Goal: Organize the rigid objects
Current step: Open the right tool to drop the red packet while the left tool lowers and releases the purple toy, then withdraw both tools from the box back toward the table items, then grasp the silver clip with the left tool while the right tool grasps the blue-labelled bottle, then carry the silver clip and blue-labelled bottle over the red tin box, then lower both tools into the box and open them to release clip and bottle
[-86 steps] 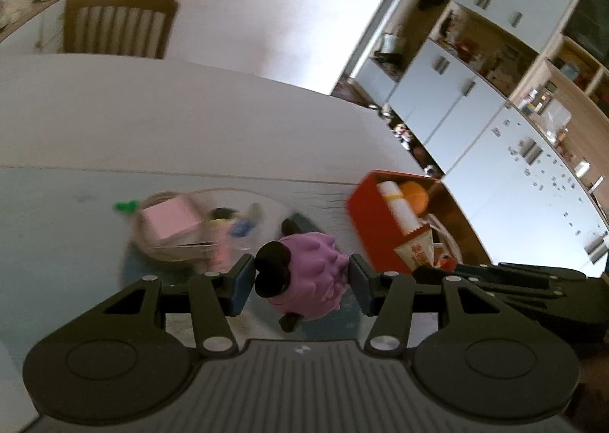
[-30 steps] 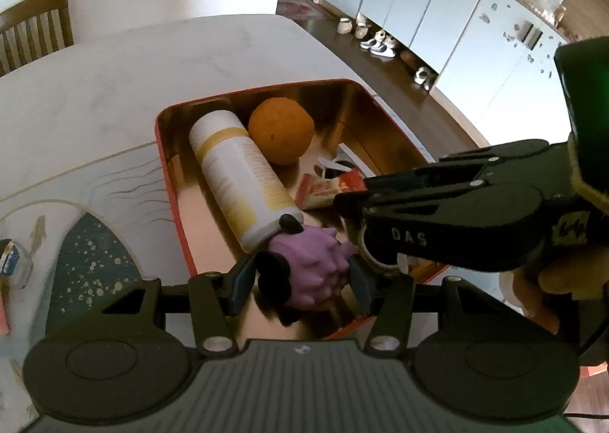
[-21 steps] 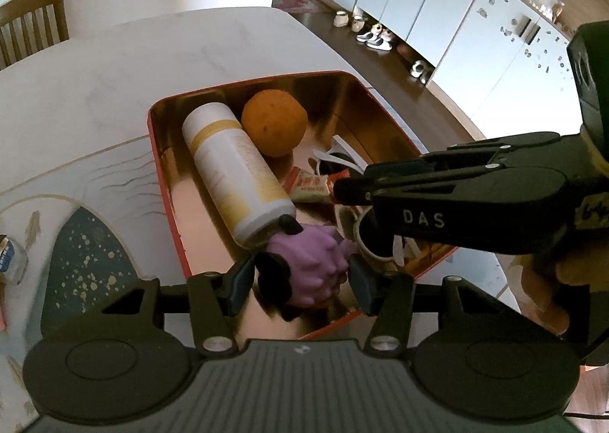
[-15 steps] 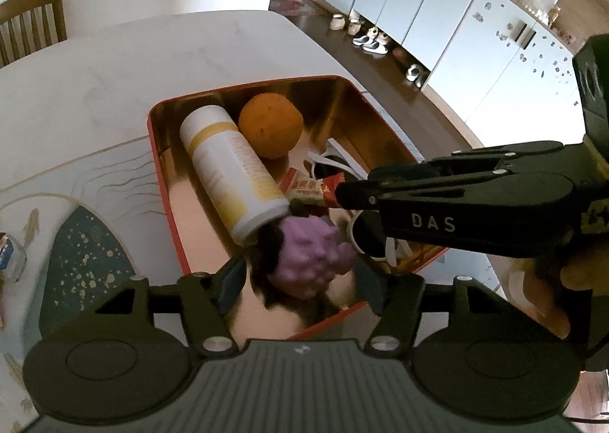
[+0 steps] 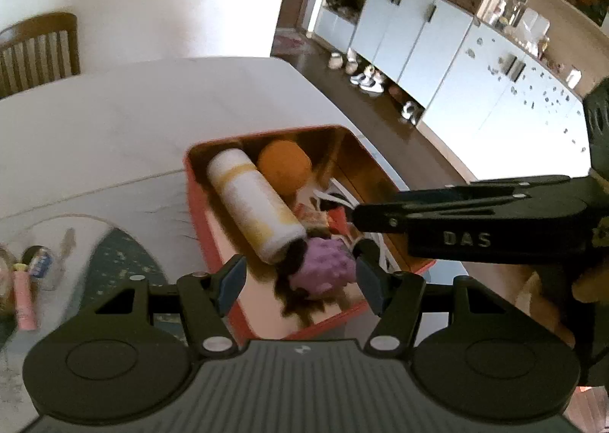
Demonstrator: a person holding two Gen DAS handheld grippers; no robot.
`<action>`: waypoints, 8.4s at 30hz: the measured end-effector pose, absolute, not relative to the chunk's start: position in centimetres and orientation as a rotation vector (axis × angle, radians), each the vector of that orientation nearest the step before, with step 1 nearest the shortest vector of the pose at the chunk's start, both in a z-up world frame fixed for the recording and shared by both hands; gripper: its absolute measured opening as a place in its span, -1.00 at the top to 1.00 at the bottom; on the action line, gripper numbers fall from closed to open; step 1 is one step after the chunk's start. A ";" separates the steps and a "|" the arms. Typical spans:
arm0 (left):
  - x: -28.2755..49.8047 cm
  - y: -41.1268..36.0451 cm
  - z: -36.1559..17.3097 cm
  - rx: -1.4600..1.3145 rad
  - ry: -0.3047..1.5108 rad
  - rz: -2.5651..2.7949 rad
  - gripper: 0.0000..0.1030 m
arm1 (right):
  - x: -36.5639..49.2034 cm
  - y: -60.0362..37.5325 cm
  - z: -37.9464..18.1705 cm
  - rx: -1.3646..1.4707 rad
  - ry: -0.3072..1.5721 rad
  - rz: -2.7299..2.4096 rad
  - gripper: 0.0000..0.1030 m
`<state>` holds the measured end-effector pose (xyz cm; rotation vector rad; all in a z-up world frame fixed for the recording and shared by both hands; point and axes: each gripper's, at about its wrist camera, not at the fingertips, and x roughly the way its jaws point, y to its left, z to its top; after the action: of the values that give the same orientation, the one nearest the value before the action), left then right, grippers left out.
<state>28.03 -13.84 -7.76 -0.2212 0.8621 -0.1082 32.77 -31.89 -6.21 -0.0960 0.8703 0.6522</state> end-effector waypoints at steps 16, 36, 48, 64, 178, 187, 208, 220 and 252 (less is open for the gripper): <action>22.6 -5.9 -5.5 -0.270 0.768 -0.013 -0.41 | 27.7 -26.7 -4.6 -0.064 0.809 0.681 -0.51; 17.8 6.7 -7.5 -0.295 0.760 0.157 -0.62 | 23.2 -15.7 -6.1 -0.126 0.778 0.760 -0.99; 17.9 8.7 -10.6 -0.187 0.769 0.117 -0.62 | 21.9 -9.8 -9.9 -0.293 0.791 0.847 -0.92; 19.5 9.3 -12.7 -0.152 0.746 0.020 -0.43 | 25.6 -8.6 -12.3 -0.398 0.842 0.921 -0.50; 21.7 4.0 -11.1 0.059 0.694 0.162 0.79 | 20.6 -20.4 -7.9 -0.180 0.822 0.780 0.27; 19.5 1.7 -6.7 -0.028 0.619 0.109 0.79 | 20.7 -22.5 -6.0 -0.169 0.773 0.754 0.27; 24.5 -11.0 -3.6 -0.084 0.610 -0.155 0.79 | 27.2 -31.9 -4.9 -0.200 0.713 0.636 0.27; 29.3 -15.4 -6.6 -0.053 0.713 -0.149 0.79 | 31.7 -32.1 -7.0 -0.266 0.728 0.662 0.27; 32.6 -16.2 -12.6 -0.023 0.912 -0.075 0.79 | 33.7 -31.4 -9.4 -0.396 0.764 0.748 0.21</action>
<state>32.61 -16.15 -12.62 -0.0225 0.9123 -0.0750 33.72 -31.36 -9.45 -0.3961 0.7645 0.7483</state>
